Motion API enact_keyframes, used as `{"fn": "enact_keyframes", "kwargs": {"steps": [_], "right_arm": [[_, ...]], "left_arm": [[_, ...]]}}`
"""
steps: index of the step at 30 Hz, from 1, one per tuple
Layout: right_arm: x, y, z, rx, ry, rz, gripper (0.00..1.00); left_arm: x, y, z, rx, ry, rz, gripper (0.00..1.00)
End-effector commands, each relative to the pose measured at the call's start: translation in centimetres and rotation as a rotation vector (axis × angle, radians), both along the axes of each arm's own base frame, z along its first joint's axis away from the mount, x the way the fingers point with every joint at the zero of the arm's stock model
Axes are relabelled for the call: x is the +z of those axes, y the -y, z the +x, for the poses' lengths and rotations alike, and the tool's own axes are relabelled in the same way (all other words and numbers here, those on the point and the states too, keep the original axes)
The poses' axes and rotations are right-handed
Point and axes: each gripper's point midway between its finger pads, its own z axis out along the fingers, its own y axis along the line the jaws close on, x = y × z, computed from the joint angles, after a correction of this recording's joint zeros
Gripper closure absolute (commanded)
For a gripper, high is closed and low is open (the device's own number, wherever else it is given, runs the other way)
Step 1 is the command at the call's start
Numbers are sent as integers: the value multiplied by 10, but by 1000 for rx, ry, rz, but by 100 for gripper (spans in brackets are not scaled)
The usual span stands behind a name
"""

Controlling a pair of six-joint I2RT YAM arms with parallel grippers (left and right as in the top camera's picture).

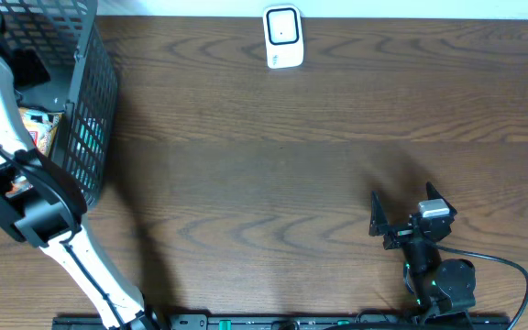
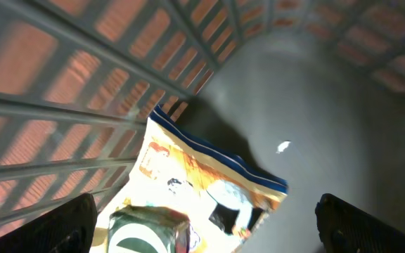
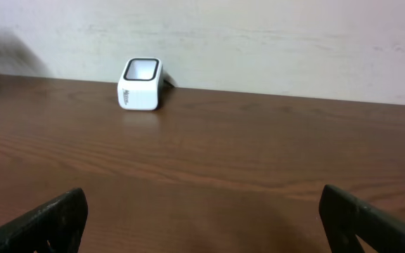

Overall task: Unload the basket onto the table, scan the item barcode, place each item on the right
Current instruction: 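Reach the left gripper into the grey basket toward the wet-wipe pack, then grasp the yellow wet-wipe pack and lift it out of the basket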

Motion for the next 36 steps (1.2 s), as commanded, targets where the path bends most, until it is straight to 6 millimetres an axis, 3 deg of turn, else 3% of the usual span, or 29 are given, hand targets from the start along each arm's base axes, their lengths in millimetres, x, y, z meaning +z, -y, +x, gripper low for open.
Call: {"fn": "enact_keyframes", "kwargs": {"steps": [1,10,20,22,24,25,28,33,36], "right_arm": [[-1,2,0,-4,-1,-10,1],[-1,2,0,-4,-1,-10,1],[-1,2,0,-4,-1,-10,1],[-1,2,0,-4,-1,-10,1],[-1,2,0,-4,-1,-10,1],[-1,2,0,-4,-1,-10,1],[-1,2,0,-4,-1,-10,1],[-1,2,0,-4,-1,-10,1],[-1,2,0,-4,-1,-10,1]], "left_arm": [[-21,-11,-2,101,-20,6,2],[-82,-8,-17,200,-129,-52,2],[-123,4,-41,198,-251,-101,3],[-129,7,-46,199,-271,-109,12],[-133,8,-49,198,-283,-114,34],[-133,9,-49,198,-285,-114,52],[-132,9,-48,197,-280,-118,89],[-119,11,-50,196,-271,-120,93],[-95,12,-45,191,-217,-119,93]]}}
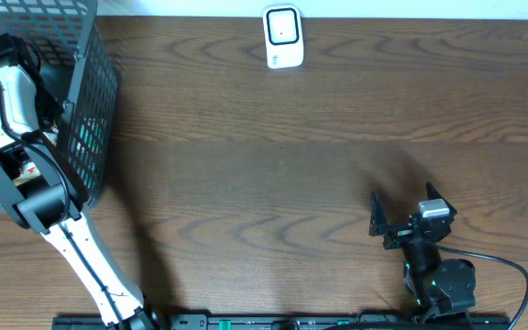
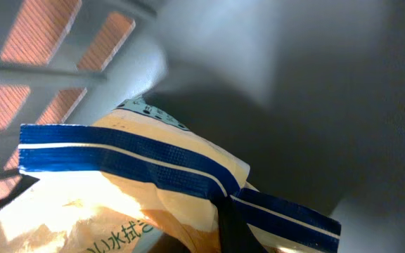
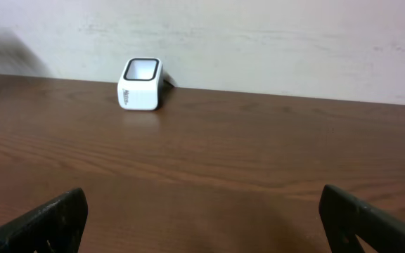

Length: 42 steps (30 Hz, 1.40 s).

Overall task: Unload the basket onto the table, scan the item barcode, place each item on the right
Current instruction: 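Grasp the yellow wet-wipe pack and lift it out of the basket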

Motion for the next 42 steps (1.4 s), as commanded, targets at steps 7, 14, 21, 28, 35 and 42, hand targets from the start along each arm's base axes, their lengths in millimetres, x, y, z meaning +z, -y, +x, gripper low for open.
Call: {"fn": "enact_keyframes", "kwargs": {"steps": [7,14,21,28,35,42], "right_arm": [[-1,2,0,-4,-1,-10,1],[-1,2,0,-4,-2,-10,1],[-1,2,0,-4,-1,-10,1],[-1,2,0,-4,-1,-10,1],[-1,2,0,-4,-1,-10,1],[-1,2,0,-4,-2,-10,1]], "left_arm": [[140,26,33,-53,427,-45,93],[307,43,11,-11,849,82,93],[409,84,-30,-113,1095,109,93],[484,145,-53,-233,1383,-81,93],[526,221,-75,-345,1532,-419,93],[490,314,-73,-469,1336,-715,93]]}}
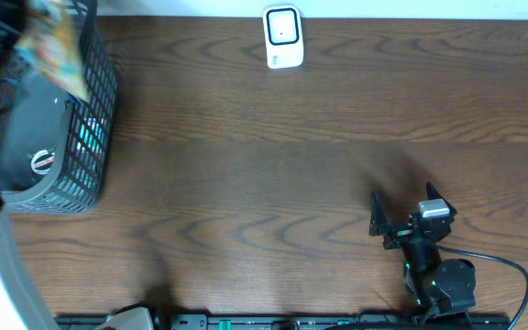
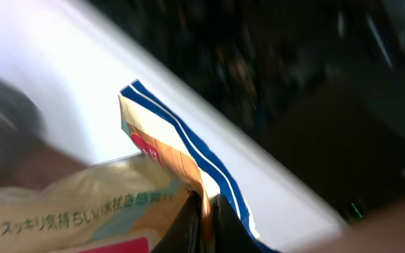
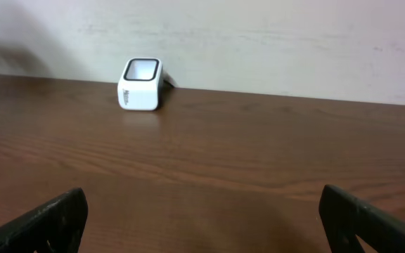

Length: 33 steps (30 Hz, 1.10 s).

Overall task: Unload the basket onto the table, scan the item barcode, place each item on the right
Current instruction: 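Grasp the yellow wet-wipe pack and lift it out of the basket, then carry the pack right and drop it on the table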

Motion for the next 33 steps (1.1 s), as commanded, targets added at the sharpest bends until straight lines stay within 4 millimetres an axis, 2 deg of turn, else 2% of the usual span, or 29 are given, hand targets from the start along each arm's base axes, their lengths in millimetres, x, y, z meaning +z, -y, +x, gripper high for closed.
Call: {"fn": "enact_keyframes", "kwargs": {"steps": [1,3,7,13,18,22,24,25,27,29,30,31,33], "right_arm": [[-1,2,0,-4,-1,-10,1],[-1,2,0,-4,-2,-10,1],[-1,2,0,-4,-2,-10,1],[-1,2,0,-4,-2,-10,1],[-1,2,0,-4,-2,-10,1],[-1,2,0,-4,-2,-10,1],[-1,2,0,-4,-2,-10,1],[-1,2,0,-4,-2,-10,1],[-1,2,0,-4,-2,-10,1],[-1,2,0,-4,-2,-10,1],[-1,2,0,-4,-2,-10,1],[-1,2,0,-4,-2,-10,1],[-1,2,0,-4,-2,-10,1]], "left_arm": [[-20,60,3,-205,-95,-63,93],[-43,84,7,-266,-182,-68,93],[-107,125,17,-305,-421,-36,93],[-206,163,36,-261,-722,127,93],[-278,194,52,-261,-881,263,93],[-329,220,56,-321,-982,339,92],[-348,226,58,-391,-990,426,92],[-357,227,58,-439,-987,483,83],[-366,226,59,-510,-972,566,55],[-370,219,63,-540,-952,634,39],[-371,207,68,-501,-948,690,33],[-371,182,78,-398,-954,767,22],[-370,160,86,-319,-960,807,16]]}}
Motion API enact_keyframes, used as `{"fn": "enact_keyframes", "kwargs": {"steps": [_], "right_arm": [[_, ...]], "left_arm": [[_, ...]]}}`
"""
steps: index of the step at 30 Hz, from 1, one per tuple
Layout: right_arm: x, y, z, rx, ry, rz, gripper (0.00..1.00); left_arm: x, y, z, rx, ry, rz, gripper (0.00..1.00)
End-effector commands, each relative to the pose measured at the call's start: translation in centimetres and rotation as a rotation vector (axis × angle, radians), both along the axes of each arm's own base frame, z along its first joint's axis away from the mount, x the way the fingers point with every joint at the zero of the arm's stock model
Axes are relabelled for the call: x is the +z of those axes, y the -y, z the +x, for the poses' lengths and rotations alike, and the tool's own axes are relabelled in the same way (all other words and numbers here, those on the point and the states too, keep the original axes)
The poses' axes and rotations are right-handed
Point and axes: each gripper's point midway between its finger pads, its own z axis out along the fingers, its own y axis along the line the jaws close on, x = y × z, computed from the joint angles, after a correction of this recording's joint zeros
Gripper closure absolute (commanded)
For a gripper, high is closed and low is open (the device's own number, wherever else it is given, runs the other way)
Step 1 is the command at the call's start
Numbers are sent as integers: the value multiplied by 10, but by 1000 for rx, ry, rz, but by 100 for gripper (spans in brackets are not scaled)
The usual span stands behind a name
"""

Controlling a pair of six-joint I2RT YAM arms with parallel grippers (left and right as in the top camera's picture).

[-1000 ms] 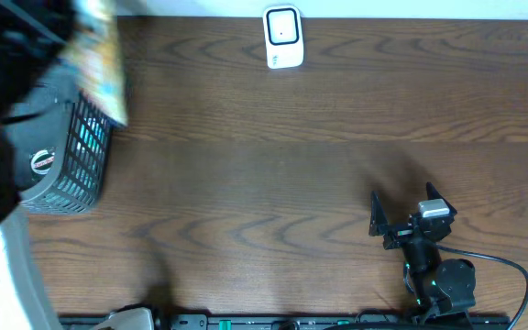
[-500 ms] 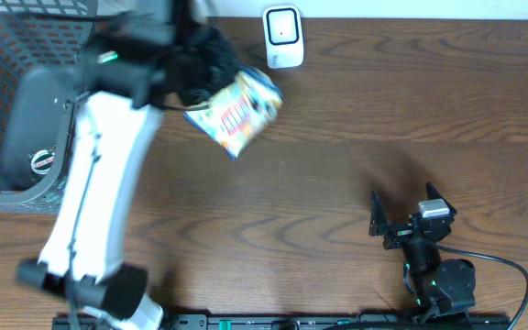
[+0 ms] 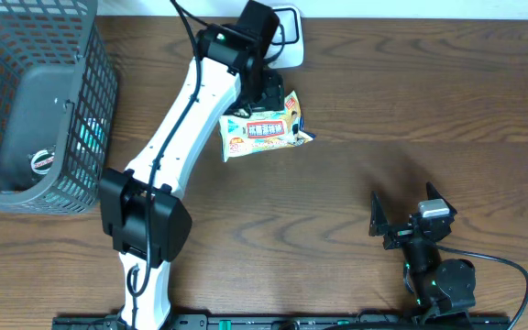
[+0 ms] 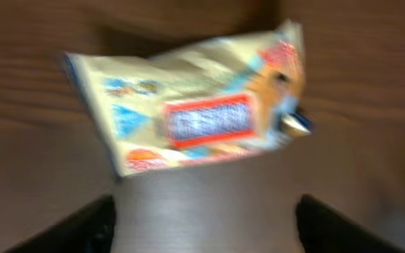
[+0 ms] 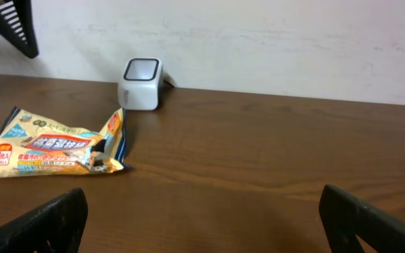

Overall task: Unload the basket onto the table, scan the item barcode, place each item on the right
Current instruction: 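Carry the pack right and drop it on the table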

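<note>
The item, a yellow snack packet (image 3: 266, 129) with blue-striped ends, lies flat on the table just in front of the white barcode scanner (image 3: 289, 37). It also shows in the left wrist view as packet (image 4: 195, 112) and in the right wrist view as packet (image 5: 55, 147), with the scanner (image 5: 141, 74) behind it. My left gripper (image 3: 269, 94) hangs open over the packet's far edge, with nothing between its fingers (image 4: 83, 225). Far from the packet, my right gripper (image 3: 400, 220) rests open at the front right.
A dark mesh basket (image 3: 94, 101) stands at the far left with a round item (image 3: 42, 162) on its floor. My left arm (image 3: 186, 137) stretches diagonally from the front left to the scanner, partly covering it. A pale wall runs behind the table.
The packet was held by my left gripper up at the basket's far corner. Now it lies on the table in front of the scanner, and that gripper is open above it.
My left gripper was open inside the basket above the packet. Then it was shut on the packet's blue-striped edge. Then it held the packet up at the basket's rim. Now the packet lies released by the scanner. The right arm stayed still.
</note>
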Motion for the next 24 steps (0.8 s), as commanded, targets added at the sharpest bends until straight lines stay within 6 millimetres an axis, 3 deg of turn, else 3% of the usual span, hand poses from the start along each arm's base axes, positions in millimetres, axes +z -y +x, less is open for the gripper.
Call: {"fn": "enact_keyframes", "kwargs": {"steps": [1,5,13,19,24], "right_arm": [[-1,2,0,-4,-2,-10,1],[-1,2,0,-4,-2,-10,1],[-1,2,0,-4,-2,-10,1],[-1,2,0,-4,-2,-10,1],[-1,2,0,-4,-2,-10,1]], "left_arm": [[6,-57,21,35,85,199,16],[-3,-77,29,137,47,159,15],[-39,-101,36,152,-71,74,11],[-66,-80,37,-54,-140,-93,5],[-95,-77,37,-80,-193,-98,2]]}}
